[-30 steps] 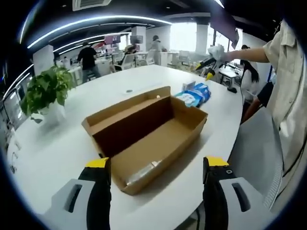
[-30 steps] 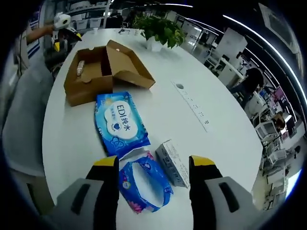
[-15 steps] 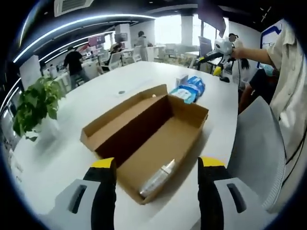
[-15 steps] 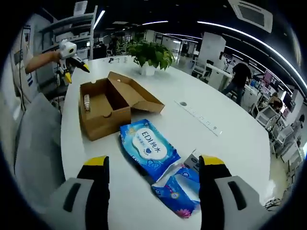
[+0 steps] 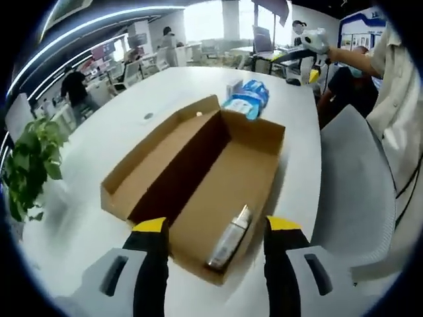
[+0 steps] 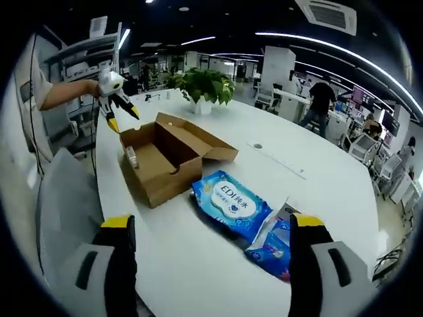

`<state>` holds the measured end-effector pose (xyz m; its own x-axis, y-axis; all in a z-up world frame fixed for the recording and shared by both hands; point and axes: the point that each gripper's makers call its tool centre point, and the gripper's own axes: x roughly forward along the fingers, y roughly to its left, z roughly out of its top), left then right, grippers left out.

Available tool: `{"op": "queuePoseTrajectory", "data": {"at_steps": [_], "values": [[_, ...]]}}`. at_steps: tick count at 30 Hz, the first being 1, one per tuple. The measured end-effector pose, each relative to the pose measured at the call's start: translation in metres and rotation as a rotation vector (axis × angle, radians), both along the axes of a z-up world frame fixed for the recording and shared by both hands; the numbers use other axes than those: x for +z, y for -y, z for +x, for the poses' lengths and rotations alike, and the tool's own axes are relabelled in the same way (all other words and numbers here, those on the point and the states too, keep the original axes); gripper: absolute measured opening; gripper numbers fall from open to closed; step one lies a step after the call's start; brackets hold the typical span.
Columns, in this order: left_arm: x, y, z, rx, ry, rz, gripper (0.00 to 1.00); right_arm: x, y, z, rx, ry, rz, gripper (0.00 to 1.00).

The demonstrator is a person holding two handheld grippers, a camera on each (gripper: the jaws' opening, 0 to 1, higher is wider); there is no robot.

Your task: Operate the shoe box by opening the lid, removing the specified soft item, and placing it in the target area until the item is outside and the box remains undamaged.

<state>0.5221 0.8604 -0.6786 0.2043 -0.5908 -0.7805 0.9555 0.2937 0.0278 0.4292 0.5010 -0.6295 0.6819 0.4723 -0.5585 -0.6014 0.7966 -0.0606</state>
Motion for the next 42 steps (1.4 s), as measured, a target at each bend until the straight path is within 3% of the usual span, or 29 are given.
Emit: {"op": "queuePoseTrajectory", "data": {"at_steps": [6,16,21,28,34,42], "values": [[-0.02,0.002,-0.006,-0.107,-0.066,0.085,0.54,-0.001,-0.002,-0.016,-0.026,-0.025,-0.001,0.96],[-0.033,0.007,0.005,-0.176,-0.104,0.153,0.48,-0.004,-0.014,-0.034,-0.051,-0.045,0.029,0.96],[-0.047,0.006,0.003,-0.245,-0.132,0.224,0.48,-0.01,-0.016,-0.038,-0.056,-0.063,0.025,0.96],[-0.063,0.004,0.006,-0.299,-0.144,0.288,0.46,-0.008,-0.023,-0.041,-0.085,-0.047,0.053,0.96],[-0.08,-0.004,0.005,-0.39,-0.146,0.4,0.44,-0.026,-0.023,-0.046,-0.092,-0.081,0.039,0.96],[-0.093,-0.004,0.001,-0.47,-0.147,0.455,0.44,-0.036,-0.021,-0.051,-0.102,-0.107,0.031,0.96]]}}
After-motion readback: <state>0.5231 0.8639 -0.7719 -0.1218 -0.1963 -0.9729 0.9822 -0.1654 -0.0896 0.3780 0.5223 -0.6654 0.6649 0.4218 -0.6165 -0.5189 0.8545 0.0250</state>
